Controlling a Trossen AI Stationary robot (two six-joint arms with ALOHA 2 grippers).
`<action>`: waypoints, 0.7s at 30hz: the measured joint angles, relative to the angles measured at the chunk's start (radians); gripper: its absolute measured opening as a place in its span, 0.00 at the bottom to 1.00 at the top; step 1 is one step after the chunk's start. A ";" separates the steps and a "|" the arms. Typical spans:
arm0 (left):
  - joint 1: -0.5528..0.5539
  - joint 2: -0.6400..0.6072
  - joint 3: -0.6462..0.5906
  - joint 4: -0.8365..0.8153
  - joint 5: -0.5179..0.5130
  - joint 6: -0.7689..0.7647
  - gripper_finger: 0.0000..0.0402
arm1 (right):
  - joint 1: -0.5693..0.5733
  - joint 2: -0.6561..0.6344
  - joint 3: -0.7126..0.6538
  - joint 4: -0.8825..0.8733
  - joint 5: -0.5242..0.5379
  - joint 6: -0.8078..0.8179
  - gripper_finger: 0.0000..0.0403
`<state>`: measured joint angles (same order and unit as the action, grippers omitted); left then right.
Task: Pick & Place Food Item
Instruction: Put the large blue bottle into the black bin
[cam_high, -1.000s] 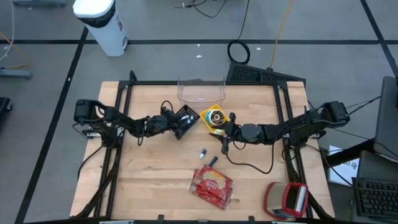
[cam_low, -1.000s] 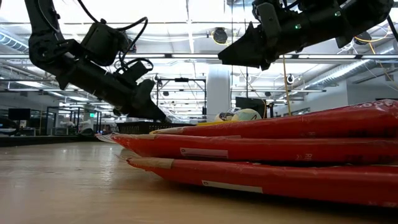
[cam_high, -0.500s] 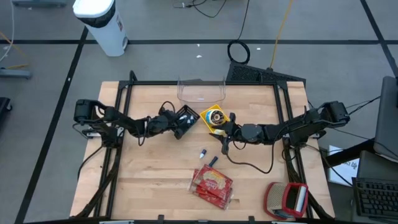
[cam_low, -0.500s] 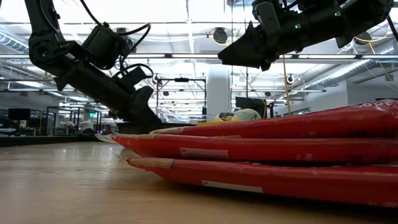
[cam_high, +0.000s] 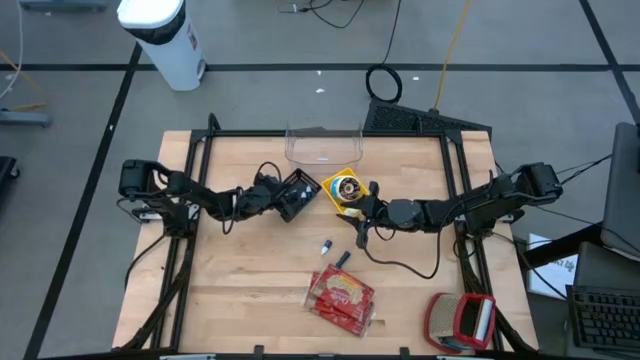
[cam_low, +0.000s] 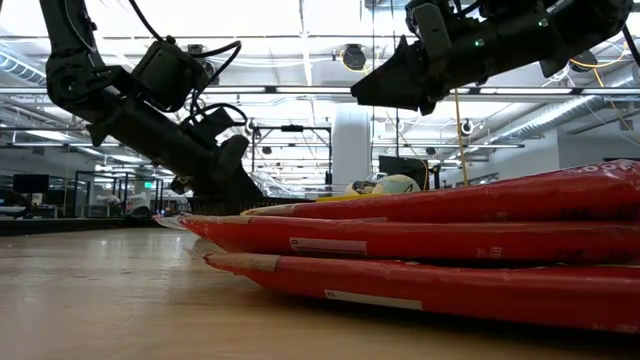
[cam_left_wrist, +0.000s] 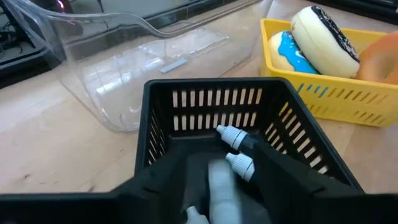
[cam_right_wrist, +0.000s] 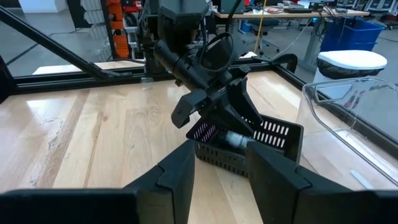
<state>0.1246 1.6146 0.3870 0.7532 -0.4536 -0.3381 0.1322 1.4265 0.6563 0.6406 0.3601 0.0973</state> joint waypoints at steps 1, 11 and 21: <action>0.000 0.000 0.000 0.000 0.003 0.003 0.50 | 0.000 0.000 0.000 0.002 0.000 0.006 0.32; -0.001 -0.051 -0.001 0.012 0.087 0.019 0.62 | 0.044 0.030 0.000 0.005 -0.207 -0.102 0.32; -0.006 -0.216 0.000 0.016 0.087 0.016 0.62 | 0.133 0.163 0.001 -0.021 -0.234 -0.180 0.39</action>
<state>0.1184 1.3988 0.3866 0.7696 -0.3664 -0.3219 0.2654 1.5892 0.6571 0.6196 0.1257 -0.0827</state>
